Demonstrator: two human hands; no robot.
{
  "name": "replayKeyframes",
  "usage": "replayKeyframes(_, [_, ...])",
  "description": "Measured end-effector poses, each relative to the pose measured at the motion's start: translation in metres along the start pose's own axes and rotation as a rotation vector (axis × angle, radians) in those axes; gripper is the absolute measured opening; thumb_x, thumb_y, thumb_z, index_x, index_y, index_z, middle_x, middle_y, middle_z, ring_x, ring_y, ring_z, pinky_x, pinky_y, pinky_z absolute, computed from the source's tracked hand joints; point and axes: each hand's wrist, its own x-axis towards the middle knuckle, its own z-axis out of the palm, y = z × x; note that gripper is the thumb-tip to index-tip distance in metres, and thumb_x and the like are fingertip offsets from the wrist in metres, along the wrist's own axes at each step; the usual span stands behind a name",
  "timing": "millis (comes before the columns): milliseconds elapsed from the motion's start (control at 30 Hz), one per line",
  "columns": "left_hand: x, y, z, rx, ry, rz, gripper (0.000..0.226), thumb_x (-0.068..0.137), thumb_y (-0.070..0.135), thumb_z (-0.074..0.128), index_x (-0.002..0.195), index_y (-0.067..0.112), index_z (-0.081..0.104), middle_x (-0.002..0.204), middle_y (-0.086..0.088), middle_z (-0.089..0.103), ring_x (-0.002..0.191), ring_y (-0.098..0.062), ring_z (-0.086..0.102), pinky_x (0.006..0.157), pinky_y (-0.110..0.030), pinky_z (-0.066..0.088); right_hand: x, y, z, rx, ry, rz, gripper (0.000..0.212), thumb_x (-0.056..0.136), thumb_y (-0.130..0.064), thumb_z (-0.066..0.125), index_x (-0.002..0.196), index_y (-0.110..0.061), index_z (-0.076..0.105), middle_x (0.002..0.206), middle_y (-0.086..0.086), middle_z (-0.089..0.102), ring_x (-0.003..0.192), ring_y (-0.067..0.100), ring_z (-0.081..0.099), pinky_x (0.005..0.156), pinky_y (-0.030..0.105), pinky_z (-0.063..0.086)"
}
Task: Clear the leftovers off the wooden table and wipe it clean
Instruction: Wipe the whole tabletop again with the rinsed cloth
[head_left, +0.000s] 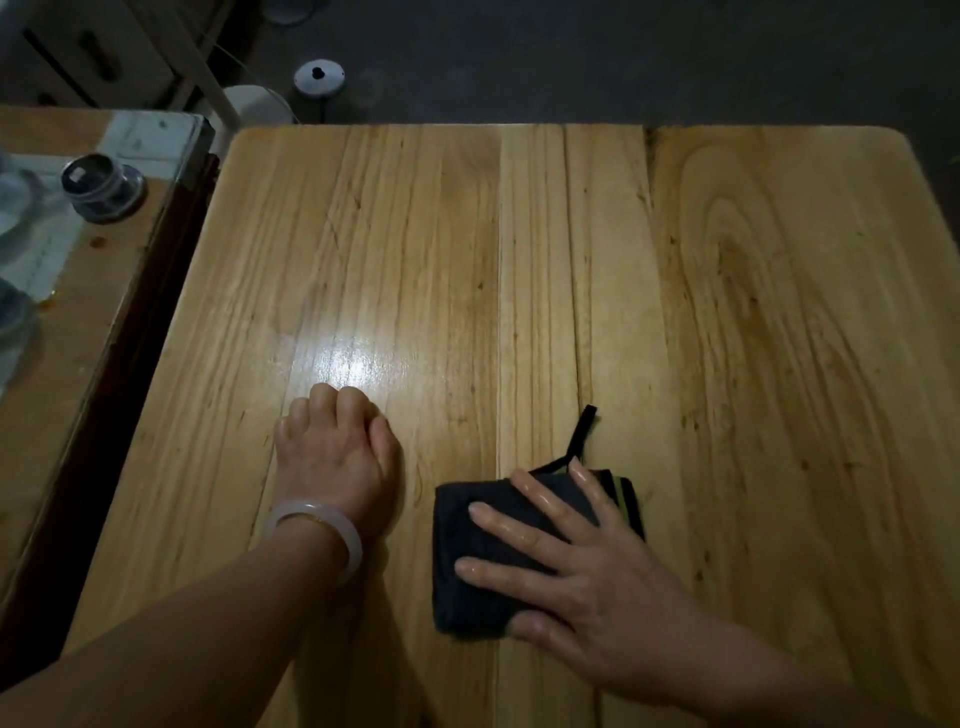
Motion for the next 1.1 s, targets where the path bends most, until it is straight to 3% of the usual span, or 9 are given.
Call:
replayKeyframes(133, [0.000, -0.001, 0.001, 0.008, 0.002, -0.001, 0.023, 0.084, 0.035, 0.027, 0.084, 0.019, 0.043, 0.084, 0.000, 0.038, 0.079, -0.018, 0.036, 0.076, -0.037, 0.033, 0.006, 0.026, -0.008, 0.004, -0.001, 0.096, 0.052, 0.101, -0.059, 0.030, 0.151, -0.049, 0.019, 0.163, -0.014, 0.013, 0.152, 0.023, 0.005, 0.116, 0.060, 0.008])
replayKeyframes(367, [0.003, -0.003, 0.001, 0.018, 0.004, -0.001, 0.029, 0.084, 0.037, 0.026, 0.085, 0.016, 0.047, 0.086, -0.003, 0.042, 0.080, -0.022, 0.040, 0.077, -0.040, 0.036, 0.030, 0.091, -0.037, 0.020, 0.055, 0.392, 0.054, 0.098, -0.063, 0.010, 0.150, -0.053, 0.004, 0.163, -0.016, -0.002, 0.150, 0.014, -0.016, 0.120, 0.056, -0.003])
replayKeyframes(600, [0.005, -0.004, 0.002, 0.023, 0.007, -0.006, 0.027, 0.085, 0.036, 0.029, 0.085, 0.016, 0.047, 0.086, -0.004, 0.042, 0.081, -0.022, 0.039, 0.078, -0.040, 0.035, 0.061, 0.155, -0.047, 0.030, 0.178, 0.624, 0.057, 0.098, -0.061, 0.011, 0.152, -0.048, 0.005, 0.165, -0.011, 0.003, 0.152, 0.018, -0.005, 0.120, 0.057, -0.002])
replayKeyframes(767, [0.001, -0.002, 0.001, 0.006, 0.003, -0.012, 0.024, 0.085, 0.034, 0.032, 0.085, 0.016, 0.047, 0.086, -0.001, 0.038, 0.082, -0.021, 0.036, 0.079, -0.041, 0.034, 0.059, 0.147, -0.035, 0.080, 0.220, 0.779, 0.055, 0.101, -0.057, 0.016, 0.153, -0.047, 0.002, 0.165, -0.010, -0.002, 0.151, 0.020, -0.008, 0.119, 0.057, -0.008])
replayKeyframes(900, [0.002, -0.003, 0.000, 0.014, 0.000, -0.030, 0.025, 0.086, 0.035, 0.031, 0.087, 0.015, 0.047, 0.087, -0.002, 0.039, 0.084, -0.021, 0.037, 0.080, -0.042, 0.035, 0.024, 0.125, -0.030, 0.105, 0.201, 0.720, 0.055, 0.099, -0.058, 0.011, 0.153, -0.048, 0.001, 0.164, -0.012, -0.006, 0.150, 0.017, -0.014, 0.118, 0.056, -0.010])
replayKeyframes(1000, [0.002, -0.003, -0.001, 0.054, -0.014, -0.030, 0.028, 0.086, 0.036, 0.029, 0.089, 0.016, 0.047, 0.089, -0.004, 0.041, 0.086, -0.022, 0.038, 0.082, -0.042, 0.036, -0.017, 0.105, -0.022, 0.087, 0.155, 0.587, 0.057, 0.097, -0.060, 0.005, 0.152, -0.050, 0.000, 0.164, -0.014, -0.009, 0.150, 0.015, -0.017, 0.118, 0.057, -0.008])
replayKeyframes(1100, [-0.001, 0.001, -0.002, 0.107, -0.034, -0.036, 0.032, 0.086, 0.037, 0.028, 0.089, 0.013, 0.049, 0.089, -0.007, 0.044, 0.086, -0.026, 0.042, 0.081, -0.044, 0.037, -0.064, 0.097, -0.010, 0.074, 0.092, 0.415, 0.053, 0.100, -0.059, 0.011, 0.152, -0.050, 0.004, 0.164, -0.015, -0.006, 0.151, 0.015, -0.015, 0.118, 0.058, -0.004])
